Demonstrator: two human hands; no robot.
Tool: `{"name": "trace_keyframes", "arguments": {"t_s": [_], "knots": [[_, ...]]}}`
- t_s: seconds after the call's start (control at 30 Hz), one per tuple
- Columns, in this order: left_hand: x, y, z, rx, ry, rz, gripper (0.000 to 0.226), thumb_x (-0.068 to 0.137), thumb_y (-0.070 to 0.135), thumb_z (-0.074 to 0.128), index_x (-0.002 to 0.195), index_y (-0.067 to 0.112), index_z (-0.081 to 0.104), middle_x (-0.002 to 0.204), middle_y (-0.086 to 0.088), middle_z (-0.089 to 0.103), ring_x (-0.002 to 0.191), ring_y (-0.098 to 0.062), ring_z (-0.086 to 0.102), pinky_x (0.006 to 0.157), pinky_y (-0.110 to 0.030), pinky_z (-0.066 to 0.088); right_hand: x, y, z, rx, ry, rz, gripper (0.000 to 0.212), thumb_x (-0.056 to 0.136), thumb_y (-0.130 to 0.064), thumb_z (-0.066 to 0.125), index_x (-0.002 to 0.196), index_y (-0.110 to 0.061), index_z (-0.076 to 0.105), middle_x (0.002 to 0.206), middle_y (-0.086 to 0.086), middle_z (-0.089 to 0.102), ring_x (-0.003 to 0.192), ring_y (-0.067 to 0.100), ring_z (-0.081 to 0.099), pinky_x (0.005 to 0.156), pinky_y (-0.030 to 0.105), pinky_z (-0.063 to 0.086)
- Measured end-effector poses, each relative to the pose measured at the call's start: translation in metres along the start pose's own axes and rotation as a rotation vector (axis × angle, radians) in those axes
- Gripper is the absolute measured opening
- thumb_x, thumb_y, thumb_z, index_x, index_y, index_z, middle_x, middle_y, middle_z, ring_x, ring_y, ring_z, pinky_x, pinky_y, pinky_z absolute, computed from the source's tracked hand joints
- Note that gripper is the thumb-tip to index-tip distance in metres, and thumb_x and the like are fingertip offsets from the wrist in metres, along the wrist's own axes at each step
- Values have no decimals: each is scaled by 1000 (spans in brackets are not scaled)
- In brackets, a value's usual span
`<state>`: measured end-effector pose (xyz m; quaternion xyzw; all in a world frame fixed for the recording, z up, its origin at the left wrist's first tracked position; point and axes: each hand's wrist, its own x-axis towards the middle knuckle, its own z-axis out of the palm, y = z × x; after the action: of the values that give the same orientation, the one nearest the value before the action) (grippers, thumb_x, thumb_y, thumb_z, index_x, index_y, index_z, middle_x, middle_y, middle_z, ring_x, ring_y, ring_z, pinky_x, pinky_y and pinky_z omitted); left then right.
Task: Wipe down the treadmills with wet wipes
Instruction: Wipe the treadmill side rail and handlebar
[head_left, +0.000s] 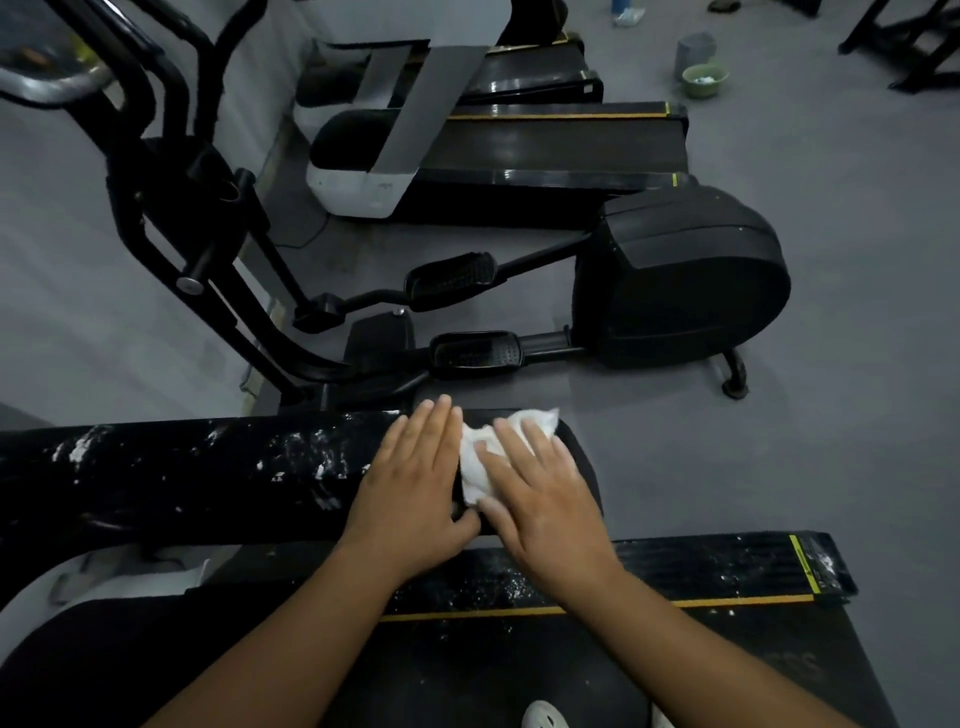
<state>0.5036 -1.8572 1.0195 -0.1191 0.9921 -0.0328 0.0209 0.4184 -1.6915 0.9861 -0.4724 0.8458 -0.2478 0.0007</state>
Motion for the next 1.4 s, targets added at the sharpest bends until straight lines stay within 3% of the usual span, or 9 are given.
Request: {"name": "trace_keyframes", "arguments": {"t_s": [0.13,0.2,0.4,0.53,0.73,0.9,1.13,1.23,1.4], "knots": [[-5,-8,-3,13,-19,-44,107,81,68,39,161,7,0,168,-11,-8,156,-23,-7,126,-40,-4,29,9,-10,45,23,254,58,101,-57,29,148,-25,40,152,1,42,145,24,32,122,44,20],[-6,-8,-4,19,-19,-55,107,80,66,44,161,6,8,168,-13,1,156,-24,0,126,-40,-2,49,-6,-6,-15,-1,316,64,101,-61,23,150,-25,40,155,8,41,146,30,31,121,49,23],[-5,-7,-3,-7,-25,-47,106,76,66,46,157,1,27,165,-17,21,153,-30,22,122,-46,11,-5,8,-5,-101,-95,-37,67,104,-61,28,153,-16,37,164,10,26,153,31,20,120,48,29],[-5,-9,-5,-11,-50,-41,108,83,69,39,160,8,-6,167,-11,-15,156,-24,-13,125,-41,-8,44,6,-7,15,-55,297,67,101,-61,22,154,-21,32,162,6,29,150,28,23,118,47,32],[-11,-16,-4,-5,-30,-60,106,74,65,50,158,4,27,166,-16,22,154,-29,20,122,-46,10,12,10,-2,-29,-22,-64,44,107,-34,36,146,-20,50,155,3,44,147,28,33,118,44,32],[-11,-15,-3,-3,-34,-66,106,76,65,51,158,4,26,166,-15,21,154,-30,20,122,-47,10,58,1,-9,12,-3,135,43,106,-36,25,144,-27,45,144,-6,49,131,20,46,109,43,39],[-11,-15,-3,-11,-39,-77,105,76,65,51,159,6,24,167,-13,19,155,-27,16,122,-46,9,8,10,-16,-51,-157,-119,61,107,-53,27,157,-20,29,166,1,22,154,24,15,123,44,20],[-11,-15,-6,-11,-74,-82,105,78,64,47,161,9,13,169,-9,8,156,-24,4,123,-43,2,45,2,-18,76,-71,83,52,106,-42,28,154,-21,36,156,-2,40,147,23,31,121,39,26],[-11,-15,-17,-61,-113,-67,105,85,64,42,158,18,-18,165,0,-25,151,-16,-26,123,-39,-14,57,-10,-38,262,-51,-26,47,87,0,55,128,-23,61,113,-1,67,103,22,63,87,35,51]]}}
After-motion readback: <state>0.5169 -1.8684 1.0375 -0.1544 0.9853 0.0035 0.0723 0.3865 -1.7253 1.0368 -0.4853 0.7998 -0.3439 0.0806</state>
